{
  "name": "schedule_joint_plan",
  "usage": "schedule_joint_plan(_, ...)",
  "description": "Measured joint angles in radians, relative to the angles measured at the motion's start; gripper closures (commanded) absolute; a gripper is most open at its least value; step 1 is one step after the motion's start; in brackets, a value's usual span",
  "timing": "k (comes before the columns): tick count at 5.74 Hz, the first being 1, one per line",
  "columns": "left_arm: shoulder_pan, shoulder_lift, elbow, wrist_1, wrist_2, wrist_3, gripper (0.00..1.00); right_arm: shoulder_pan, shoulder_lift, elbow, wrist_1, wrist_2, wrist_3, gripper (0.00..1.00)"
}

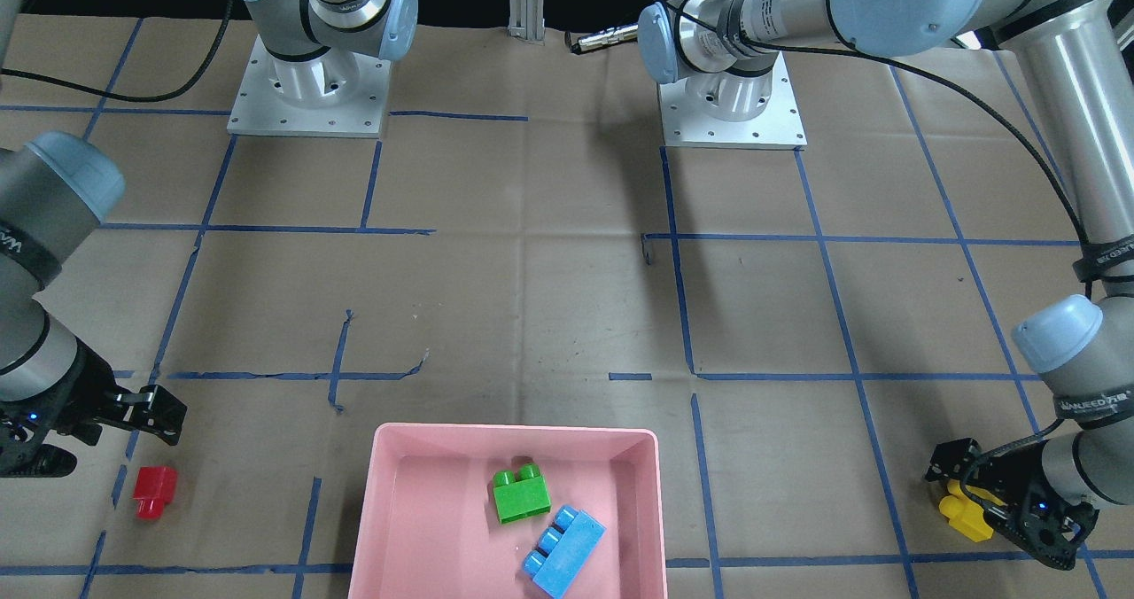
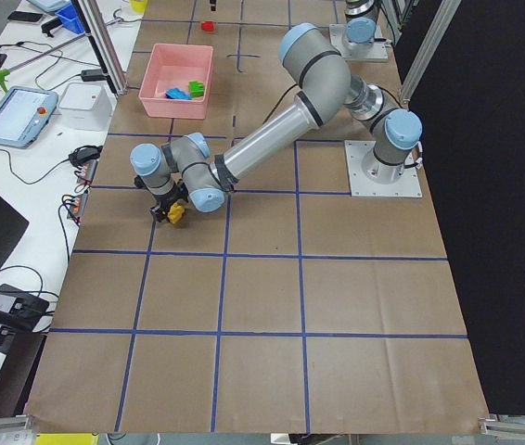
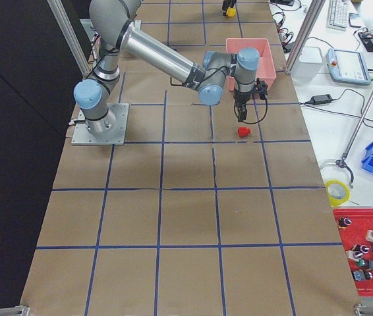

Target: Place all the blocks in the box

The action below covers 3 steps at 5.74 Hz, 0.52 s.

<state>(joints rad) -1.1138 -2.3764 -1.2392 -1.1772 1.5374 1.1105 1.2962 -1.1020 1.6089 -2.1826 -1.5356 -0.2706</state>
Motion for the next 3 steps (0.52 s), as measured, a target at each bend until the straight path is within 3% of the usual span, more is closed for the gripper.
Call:
schedule_joint_plan(2,0.000,0.001,0.005,0.003,0.004,0.001,0.73,0.000,0.091,0.007,-0.089,0.002,0.007,0.09)
schedule_joint_plan(3,0.000,0.001,0.008,0.009,0.007,0.001,0.81,0.000,0.119,0.005,-0.118,0.001,0.005,0.10)
